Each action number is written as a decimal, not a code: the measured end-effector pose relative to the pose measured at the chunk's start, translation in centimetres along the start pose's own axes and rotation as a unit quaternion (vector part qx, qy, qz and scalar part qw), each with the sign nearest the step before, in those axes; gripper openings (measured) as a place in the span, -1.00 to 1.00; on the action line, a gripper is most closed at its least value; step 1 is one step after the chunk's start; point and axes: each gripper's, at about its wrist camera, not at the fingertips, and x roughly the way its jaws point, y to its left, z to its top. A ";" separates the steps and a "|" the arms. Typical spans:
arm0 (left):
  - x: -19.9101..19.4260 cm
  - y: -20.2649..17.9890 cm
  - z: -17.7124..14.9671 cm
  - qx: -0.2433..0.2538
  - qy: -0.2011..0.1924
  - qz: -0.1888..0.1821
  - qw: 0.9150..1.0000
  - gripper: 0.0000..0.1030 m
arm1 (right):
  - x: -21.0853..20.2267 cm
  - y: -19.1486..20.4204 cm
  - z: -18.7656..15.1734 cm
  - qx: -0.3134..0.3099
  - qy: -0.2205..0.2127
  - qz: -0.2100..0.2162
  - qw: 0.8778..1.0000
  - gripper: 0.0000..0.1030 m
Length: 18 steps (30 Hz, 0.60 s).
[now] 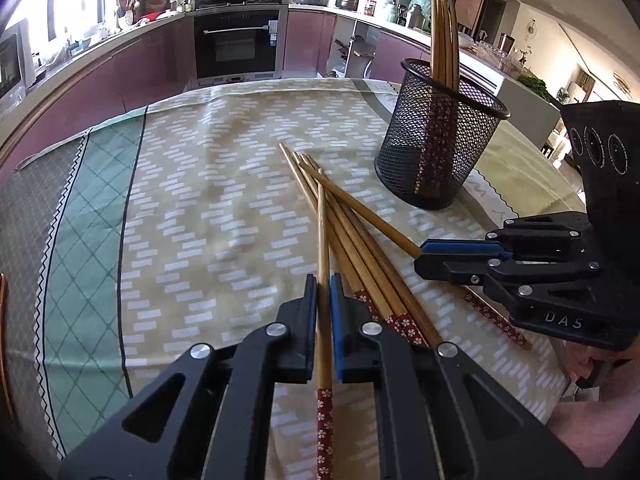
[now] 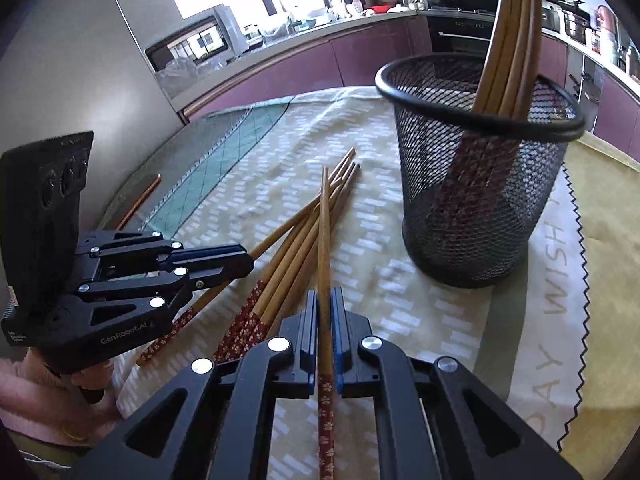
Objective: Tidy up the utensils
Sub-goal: 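Grasp a chopstick with the left tool while the right tool grasps another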
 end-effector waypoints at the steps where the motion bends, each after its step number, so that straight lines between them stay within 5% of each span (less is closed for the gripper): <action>1: 0.1 0.0 0.1 0.002 0.001 -0.001 1.000 -0.85 | 0.2 0.1 0.1 -0.003 0.004 -0.002 1.000 -0.87; 10: 1.6 0.6 1.2 0.000 0.016 -0.008 1.000 -0.82 | 1.4 1.0 1.2 -0.026 0.010 -0.019 0.999 -0.86; 18: -0.7 0.1 2.0 -0.001 -0.011 -0.030 0.999 -0.85 | -2.2 0.2 1.1 -0.017 -0.045 0.001 0.999 -0.89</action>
